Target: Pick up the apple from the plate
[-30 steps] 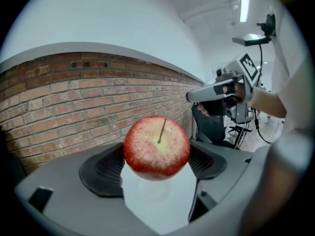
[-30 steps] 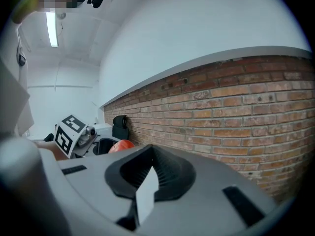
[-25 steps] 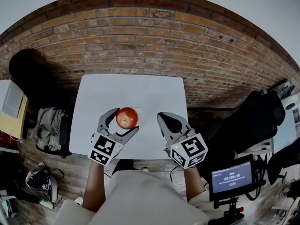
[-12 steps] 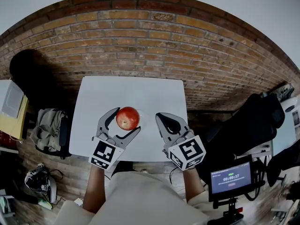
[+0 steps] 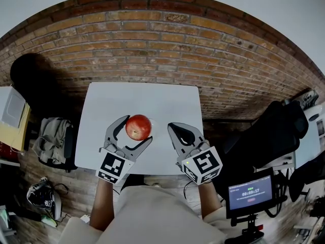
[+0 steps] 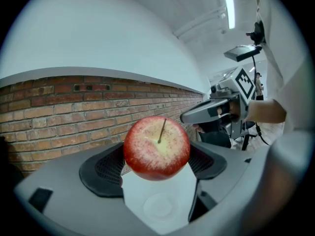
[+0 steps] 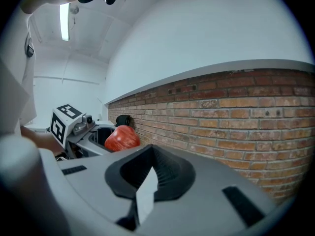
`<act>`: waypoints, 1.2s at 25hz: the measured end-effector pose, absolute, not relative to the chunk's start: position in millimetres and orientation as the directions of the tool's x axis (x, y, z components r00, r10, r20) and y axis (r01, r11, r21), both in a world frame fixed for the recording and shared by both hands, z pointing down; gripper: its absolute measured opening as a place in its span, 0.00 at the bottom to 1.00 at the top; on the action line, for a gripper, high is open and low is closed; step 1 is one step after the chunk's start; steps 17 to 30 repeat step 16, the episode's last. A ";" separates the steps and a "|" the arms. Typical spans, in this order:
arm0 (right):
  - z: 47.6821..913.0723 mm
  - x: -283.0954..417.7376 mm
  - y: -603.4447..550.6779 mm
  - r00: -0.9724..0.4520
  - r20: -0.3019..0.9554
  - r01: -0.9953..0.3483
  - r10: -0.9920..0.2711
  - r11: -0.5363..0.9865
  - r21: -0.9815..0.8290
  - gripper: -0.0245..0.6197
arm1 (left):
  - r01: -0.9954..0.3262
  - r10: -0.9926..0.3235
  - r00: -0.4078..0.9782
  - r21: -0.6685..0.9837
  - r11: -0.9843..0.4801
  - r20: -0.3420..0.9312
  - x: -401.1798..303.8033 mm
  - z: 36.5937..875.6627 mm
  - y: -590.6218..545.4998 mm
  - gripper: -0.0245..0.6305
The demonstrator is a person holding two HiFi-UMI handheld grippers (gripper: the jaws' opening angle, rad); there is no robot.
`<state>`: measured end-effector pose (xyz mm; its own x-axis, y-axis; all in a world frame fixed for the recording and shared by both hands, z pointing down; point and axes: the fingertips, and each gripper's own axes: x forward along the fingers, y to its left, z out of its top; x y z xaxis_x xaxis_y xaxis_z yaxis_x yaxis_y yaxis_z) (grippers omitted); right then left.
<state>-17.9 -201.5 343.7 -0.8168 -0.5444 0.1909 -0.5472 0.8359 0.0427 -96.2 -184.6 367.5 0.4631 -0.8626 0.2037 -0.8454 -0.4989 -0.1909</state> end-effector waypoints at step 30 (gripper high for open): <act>344.0 -19.5 -201.0 -0.813 0.196 -0.552 -0.548 0.833 0.041 0.04 | -0.850 -0.864 0.464 -0.175 -0.497 0.195 -99.3 362.9 -182.1 0.65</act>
